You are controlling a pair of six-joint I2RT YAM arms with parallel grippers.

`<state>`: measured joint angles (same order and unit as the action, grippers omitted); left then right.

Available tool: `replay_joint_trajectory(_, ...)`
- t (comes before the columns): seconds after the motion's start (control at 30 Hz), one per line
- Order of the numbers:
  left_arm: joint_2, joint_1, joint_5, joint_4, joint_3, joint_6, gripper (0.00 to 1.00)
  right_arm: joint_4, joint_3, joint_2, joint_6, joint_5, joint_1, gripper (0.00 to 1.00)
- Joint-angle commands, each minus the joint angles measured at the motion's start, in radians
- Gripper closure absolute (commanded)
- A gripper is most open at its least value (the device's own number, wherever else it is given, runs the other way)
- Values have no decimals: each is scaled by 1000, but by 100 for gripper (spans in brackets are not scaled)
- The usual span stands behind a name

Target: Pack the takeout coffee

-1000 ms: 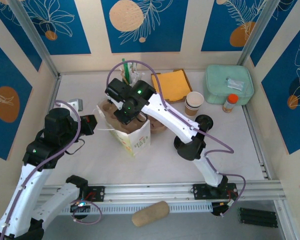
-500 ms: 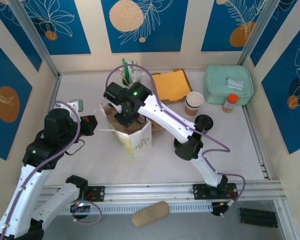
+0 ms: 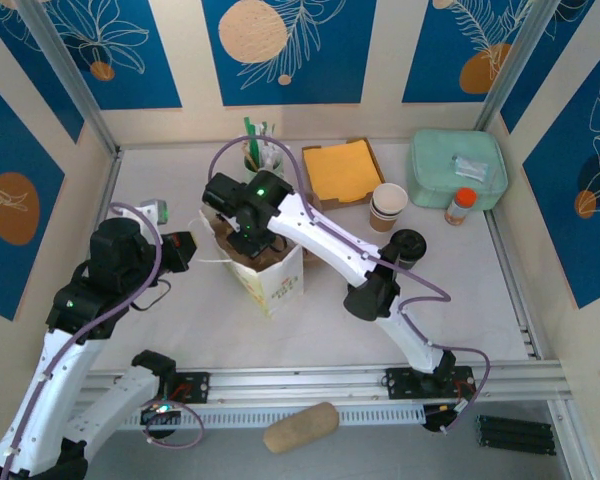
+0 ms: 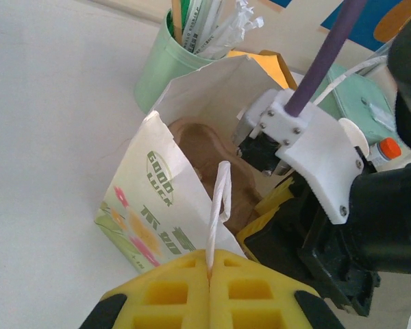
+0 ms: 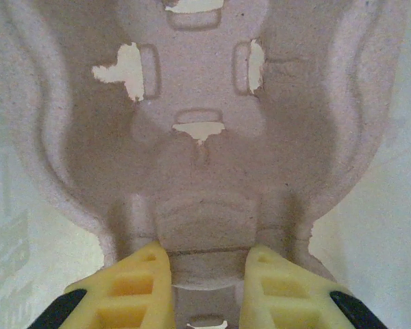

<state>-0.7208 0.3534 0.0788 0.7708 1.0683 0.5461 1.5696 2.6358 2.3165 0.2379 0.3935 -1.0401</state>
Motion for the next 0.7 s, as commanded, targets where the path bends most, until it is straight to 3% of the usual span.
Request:
replay_joint_trajectory(0.0, 14, -11, 21, -19, -9, 12, 100, 47, 21, 28, 32, 18, -14, 79)
replay_joint_trajectory(0.67, 14, -11, 35, -33, -16, 20, 100, 38, -48, 44, 122, -3, -16, 79)
